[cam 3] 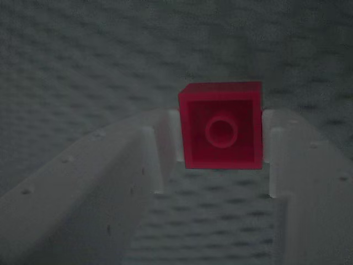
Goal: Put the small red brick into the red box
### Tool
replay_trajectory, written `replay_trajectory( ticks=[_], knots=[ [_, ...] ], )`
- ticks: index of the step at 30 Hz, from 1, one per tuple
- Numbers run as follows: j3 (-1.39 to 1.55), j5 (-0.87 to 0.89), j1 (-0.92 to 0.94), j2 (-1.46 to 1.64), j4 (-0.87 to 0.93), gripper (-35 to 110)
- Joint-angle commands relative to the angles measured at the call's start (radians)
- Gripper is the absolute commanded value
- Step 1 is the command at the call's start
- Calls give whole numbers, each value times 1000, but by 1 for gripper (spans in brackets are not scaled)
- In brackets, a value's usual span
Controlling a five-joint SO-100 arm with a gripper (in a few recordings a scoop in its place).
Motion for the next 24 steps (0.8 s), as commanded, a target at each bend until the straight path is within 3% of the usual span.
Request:
replay_trajectory(
  ticks=[1,11,17,24],
  knots=[
    [-196,32,75,-5,25,0],
    [-663,106,445,-242,-129,0],
    [-910,66,537,-477,-253,0],
    [-1230,43,586,-770,-281,0]
  ],
)
